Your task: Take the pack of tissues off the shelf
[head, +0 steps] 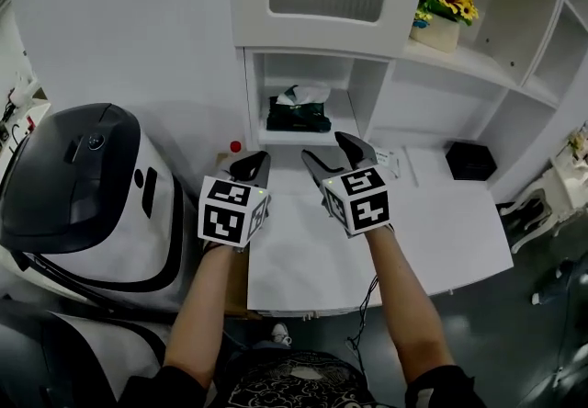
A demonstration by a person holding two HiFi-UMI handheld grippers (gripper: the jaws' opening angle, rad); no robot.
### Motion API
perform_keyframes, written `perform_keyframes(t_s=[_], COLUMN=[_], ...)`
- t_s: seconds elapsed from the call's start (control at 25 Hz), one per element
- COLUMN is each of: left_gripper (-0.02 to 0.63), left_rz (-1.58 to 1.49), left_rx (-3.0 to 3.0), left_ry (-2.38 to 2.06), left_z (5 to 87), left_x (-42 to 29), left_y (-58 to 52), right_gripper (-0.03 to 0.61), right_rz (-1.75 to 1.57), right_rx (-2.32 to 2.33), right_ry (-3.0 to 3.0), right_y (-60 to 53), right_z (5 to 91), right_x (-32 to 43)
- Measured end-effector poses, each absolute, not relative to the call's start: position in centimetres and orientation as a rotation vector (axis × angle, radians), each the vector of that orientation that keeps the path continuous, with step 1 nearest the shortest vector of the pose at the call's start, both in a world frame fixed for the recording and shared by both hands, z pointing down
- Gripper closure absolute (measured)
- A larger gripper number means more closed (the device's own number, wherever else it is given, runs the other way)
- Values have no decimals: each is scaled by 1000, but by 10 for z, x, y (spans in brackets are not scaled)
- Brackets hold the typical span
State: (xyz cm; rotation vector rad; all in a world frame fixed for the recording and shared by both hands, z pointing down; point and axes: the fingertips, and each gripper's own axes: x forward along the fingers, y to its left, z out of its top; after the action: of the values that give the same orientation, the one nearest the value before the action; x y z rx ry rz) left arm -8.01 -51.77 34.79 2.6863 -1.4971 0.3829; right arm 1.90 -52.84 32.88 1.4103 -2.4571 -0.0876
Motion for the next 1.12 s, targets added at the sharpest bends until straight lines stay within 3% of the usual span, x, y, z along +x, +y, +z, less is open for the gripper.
perform_keyframes(t_s=[0.92, 1.12], left_gripper=[604, 604], left_rz=[419, 428], left_rx=[2757, 2769], left_ry=[-1347, -1347], left_z=[372, 373], left_x=[-77, -75], left_y=[-604, -610], right_gripper=[296, 353], right_rz=[-165, -178], right_rx=[1330, 1320], right_ry=[-2287, -2285], right_y=[-638, -646], right_z=[355, 357], right_x=[-1, -3])
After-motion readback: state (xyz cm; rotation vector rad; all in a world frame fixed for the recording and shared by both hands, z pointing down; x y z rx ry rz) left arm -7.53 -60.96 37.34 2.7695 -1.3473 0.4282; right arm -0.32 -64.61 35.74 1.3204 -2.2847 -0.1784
